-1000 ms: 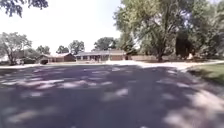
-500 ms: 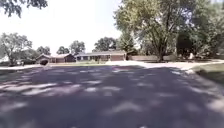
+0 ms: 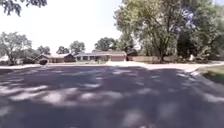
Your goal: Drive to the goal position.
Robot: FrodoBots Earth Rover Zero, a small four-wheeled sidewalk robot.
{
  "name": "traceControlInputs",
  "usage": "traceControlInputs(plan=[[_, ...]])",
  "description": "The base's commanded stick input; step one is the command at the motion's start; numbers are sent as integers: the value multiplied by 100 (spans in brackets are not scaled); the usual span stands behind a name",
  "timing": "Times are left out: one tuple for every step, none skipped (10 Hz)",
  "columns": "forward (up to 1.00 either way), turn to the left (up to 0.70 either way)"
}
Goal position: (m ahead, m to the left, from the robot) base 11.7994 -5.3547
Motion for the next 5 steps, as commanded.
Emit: traceControlInputs(plan=[[70, 0], [70, 0], [70, 0], [70, 0], [70, 0]])
